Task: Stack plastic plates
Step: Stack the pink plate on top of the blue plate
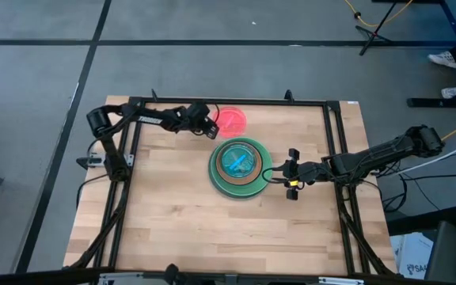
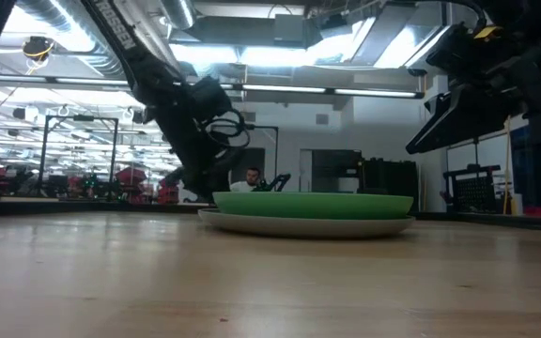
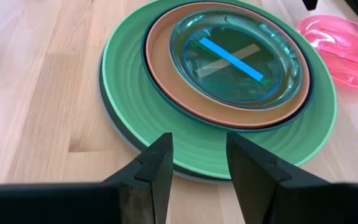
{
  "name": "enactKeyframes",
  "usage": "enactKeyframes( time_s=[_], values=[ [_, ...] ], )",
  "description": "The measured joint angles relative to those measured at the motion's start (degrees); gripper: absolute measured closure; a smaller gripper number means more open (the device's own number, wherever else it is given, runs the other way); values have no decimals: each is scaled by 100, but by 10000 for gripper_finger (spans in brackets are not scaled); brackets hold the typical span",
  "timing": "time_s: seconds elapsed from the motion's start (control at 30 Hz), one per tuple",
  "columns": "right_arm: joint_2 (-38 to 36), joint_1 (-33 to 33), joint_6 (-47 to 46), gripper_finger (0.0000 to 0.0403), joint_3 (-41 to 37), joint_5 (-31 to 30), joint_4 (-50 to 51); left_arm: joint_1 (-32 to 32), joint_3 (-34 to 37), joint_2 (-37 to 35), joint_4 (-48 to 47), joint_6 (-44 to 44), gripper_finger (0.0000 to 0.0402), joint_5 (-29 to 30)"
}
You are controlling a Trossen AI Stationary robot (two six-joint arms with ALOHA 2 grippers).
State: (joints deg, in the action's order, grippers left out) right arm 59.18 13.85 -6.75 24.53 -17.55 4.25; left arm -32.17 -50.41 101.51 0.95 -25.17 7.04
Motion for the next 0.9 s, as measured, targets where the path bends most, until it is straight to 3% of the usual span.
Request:
enactKeyframes(
  time_s=[0.5, 0.63, 0.77, 0.9],
  values=[
    [0, 0, 73, 260, 0, -243, 26, -204, 0, 383, 682, -175, 283, -549],
    [0, 0, 73, 260, 0, -250, 18, -205, 0, 383, 800, -292, 283, -419],
    [0, 1, 72, 260, 0, -251, 15, -197, 0, 401, 915, -319, 283, 120],
    [0, 0, 70, 260, 0, -271, 6, -200, 0, 582, 987, -328, 283, 37]
  ],
)
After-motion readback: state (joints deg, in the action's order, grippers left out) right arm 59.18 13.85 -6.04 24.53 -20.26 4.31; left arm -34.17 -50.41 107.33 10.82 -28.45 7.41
